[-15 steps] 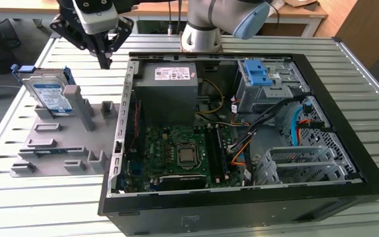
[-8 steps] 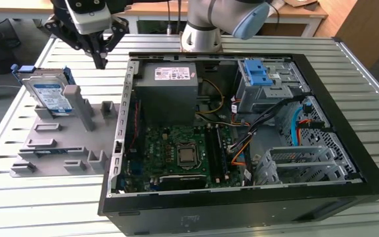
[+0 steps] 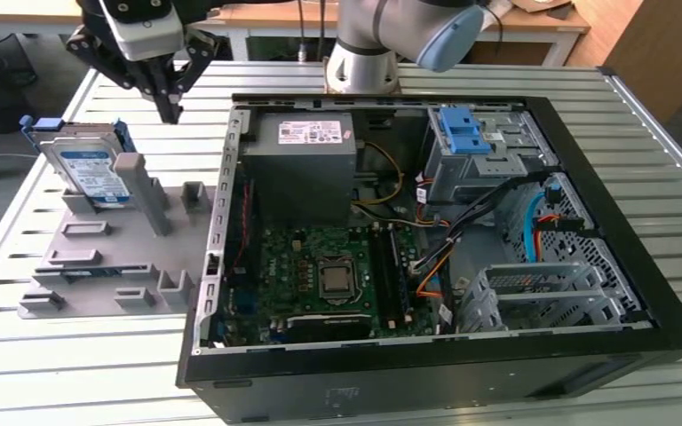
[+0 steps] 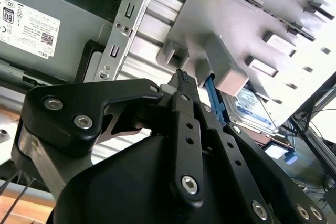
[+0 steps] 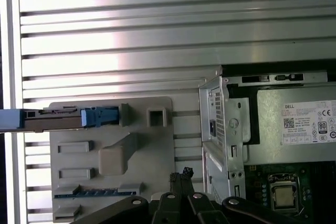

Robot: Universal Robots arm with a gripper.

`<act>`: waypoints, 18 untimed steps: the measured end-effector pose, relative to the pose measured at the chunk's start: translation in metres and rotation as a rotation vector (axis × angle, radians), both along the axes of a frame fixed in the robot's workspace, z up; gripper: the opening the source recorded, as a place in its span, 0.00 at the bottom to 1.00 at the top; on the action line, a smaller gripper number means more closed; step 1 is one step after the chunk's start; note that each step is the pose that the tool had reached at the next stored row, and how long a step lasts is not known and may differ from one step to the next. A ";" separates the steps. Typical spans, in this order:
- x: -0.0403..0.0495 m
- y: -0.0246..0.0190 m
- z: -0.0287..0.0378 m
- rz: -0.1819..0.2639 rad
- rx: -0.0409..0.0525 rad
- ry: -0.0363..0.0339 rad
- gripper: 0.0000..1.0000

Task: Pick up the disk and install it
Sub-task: 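Reach for the disk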

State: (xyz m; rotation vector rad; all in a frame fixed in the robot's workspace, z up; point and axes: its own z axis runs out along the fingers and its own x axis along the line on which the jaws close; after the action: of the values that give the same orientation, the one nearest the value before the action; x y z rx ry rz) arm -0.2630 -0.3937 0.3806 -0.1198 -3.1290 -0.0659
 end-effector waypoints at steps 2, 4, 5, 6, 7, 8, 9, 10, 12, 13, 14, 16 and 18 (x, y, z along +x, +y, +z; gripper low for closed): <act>-0.0037 0.0008 -0.0002 0.000 0.0000 0.0000 0.11; -0.0072 0.0016 -0.0004 0.000 0.0000 0.0000 0.11; -0.0089 0.0020 -0.0005 0.000 0.0000 0.0000 0.11; -0.0107 0.0025 -0.0006 0.000 0.0000 0.0000 0.11; -0.0126 0.0031 -0.0006 0.000 0.0000 0.0001 0.11; -0.0148 0.0038 -0.0007 0.000 0.0000 0.0000 0.11; -0.0170 0.0046 -0.0009 0.000 0.0000 0.0000 0.11; -0.0191 0.0055 -0.0010 0.000 0.0000 0.0000 0.11; -0.0234 0.0076 -0.0013 0.000 0.0000 0.0000 0.11; -0.0256 0.0086 -0.0014 0.000 0.0000 0.0000 0.11; -0.0278 0.0096 -0.0016 0.000 0.0000 0.0000 0.11; -0.0319 0.0113 -0.0018 0.000 0.0000 0.0000 0.11; -0.0357 0.0128 -0.0022 0.000 -0.0001 0.0001 0.11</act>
State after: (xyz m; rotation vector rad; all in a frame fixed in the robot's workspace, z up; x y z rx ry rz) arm -0.2987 -0.3809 0.3785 -0.1199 -3.1289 -0.0657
